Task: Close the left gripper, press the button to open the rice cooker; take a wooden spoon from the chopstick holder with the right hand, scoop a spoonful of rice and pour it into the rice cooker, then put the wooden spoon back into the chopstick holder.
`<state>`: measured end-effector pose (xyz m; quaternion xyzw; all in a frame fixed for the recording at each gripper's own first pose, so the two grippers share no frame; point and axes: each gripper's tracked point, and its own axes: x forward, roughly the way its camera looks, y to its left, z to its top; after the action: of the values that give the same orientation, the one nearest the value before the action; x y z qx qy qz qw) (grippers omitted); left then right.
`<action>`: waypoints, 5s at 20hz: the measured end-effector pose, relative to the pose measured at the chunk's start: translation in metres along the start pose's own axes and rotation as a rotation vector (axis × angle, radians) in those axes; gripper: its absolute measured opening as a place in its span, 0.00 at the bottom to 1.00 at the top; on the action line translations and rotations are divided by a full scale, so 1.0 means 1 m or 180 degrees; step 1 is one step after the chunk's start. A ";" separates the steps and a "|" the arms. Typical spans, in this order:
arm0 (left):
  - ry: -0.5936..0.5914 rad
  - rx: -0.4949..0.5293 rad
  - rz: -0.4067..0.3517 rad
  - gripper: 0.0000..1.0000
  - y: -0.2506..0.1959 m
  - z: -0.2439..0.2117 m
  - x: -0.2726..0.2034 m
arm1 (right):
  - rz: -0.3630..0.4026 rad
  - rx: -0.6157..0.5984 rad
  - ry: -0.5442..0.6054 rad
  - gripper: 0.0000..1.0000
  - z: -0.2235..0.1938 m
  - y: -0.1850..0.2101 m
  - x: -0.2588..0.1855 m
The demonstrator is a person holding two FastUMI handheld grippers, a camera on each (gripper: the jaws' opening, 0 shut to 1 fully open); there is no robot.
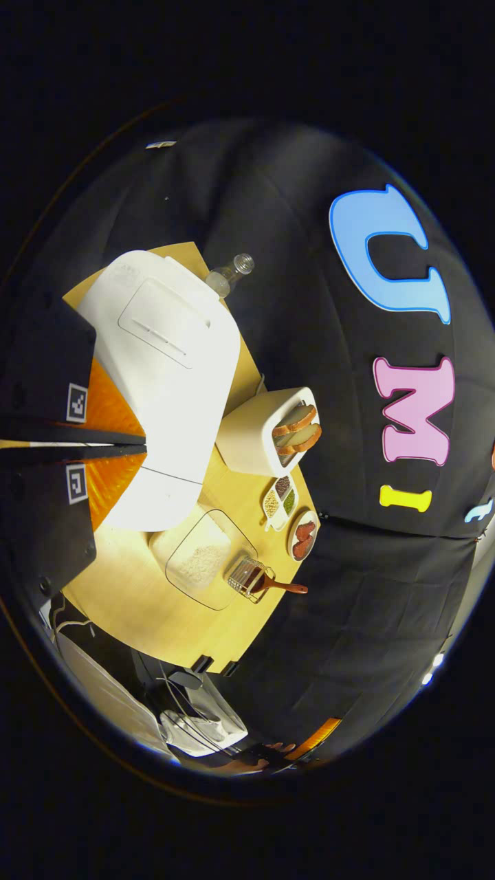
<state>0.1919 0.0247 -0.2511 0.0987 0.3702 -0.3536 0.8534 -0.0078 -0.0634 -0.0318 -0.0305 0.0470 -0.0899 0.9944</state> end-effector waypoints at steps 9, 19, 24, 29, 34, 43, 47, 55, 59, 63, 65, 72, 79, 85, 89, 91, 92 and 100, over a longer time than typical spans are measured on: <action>0.0430 0.0187 0.0069 0.08 0.012 -0.026 0.019 | 0.0002 -0.0064 0.0037 0.97 -0.004 0.003 0.005; 0.0170 0.0691 0.0709 0.08 0.026 0.018 -0.008 | -0.0029 -0.0096 0.0006 0.97 -0.002 -0.005 -0.011; -0.0933 0.0919 0.1972 0.18 0.060 0.103 -0.116 | -0.0044 -0.0097 -0.0013 0.97 0.000 -0.016 -0.021; -0.2038 0.0661 0.2491 0.98 0.017 0.130 -0.213 | 0.0035 -0.0043 -0.0042 0.97 0.001 -0.018 -0.027; -0.2687 0.0183 0.2722 0.95 -0.025 0.119 -0.256 | 0.0128 0.0000 0.0004 0.97 -0.009 -0.018 -0.028; -0.2906 -0.0862 0.2233 0.98 -0.098 0.096 -0.241 | 0.0251 0.0034 0.0119 0.97 -0.037 -0.023 -0.016; -0.2867 -0.0953 0.2303 0.98 -0.109 0.084 -0.235 | 0.0390 0.0083 0.0171 0.97 -0.058 -0.019 -0.003; -0.2621 -0.1006 0.2491 0.98 -0.137 0.073 -0.217 | 0.0755 0.0214 0.0580 0.98 -0.135 0.000 0.058; -0.2528 -0.1066 0.2487 0.98 -0.150 0.072 -0.204 | 0.0933 0.0245 0.0866 0.98 -0.192 0.013 0.093; -0.2472 -0.1116 0.2565 0.98 -0.160 0.070 -0.199 | 0.1092 0.0361 0.1165 0.98 -0.249 0.027 0.129; -0.2446 -0.1151 0.2616 0.98 -0.165 0.069 -0.196 | 0.1147 0.0445 0.1270 0.98 -0.272 0.033 0.147; -0.2276 -0.1298 0.2767 0.98 -0.178 0.051 -0.181 | 0.1336 0.0662 0.1553 0.93 -0.340 0.070 0.202; -0.2096 -0.1345 0.2928 0.98 -0.185 0.033 -0.174 | 0.1355 0.0654 0.1538 0.45 -0.367 0.093 0.233; -0.2011 -0.1366 0.3007 0.98 -0.186 0.019 -0.177 | 0.1610 0.0875 0.1459 0.18 -0.348 0.111 0.214; -0.2042 -0.1359 0.3028 0.98 -0.182 0.016 -0.185 | 0.1555 0.0885 0.1455 0.17 -0.347 0.104 0.202; -0.2041 -0.1364 0.3023 0.98 -0.180 0.012 -0.187 | 0.1530 0.0992 0.1490 0.17 -0.348 0.100 0.201; -0.2051 -0.1360 0.3014 0.98 -0.179 0.010 -0.188 | 0.1462 0.1062 0.1531 0.17 -0.349 0.096 0.203; -0.2127 -0.1286 0.2905 0.98 -0.174 0.004 -0.205 | 0.1370 0.1174 0.1234 0.10 -0.283 0.083 0.205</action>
<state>-0.0206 0.0045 -0.0885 -0.0330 0.0619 0.1140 0.9910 0.1797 -0.0336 -0.3370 0.1780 0.2234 0.1109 0.9519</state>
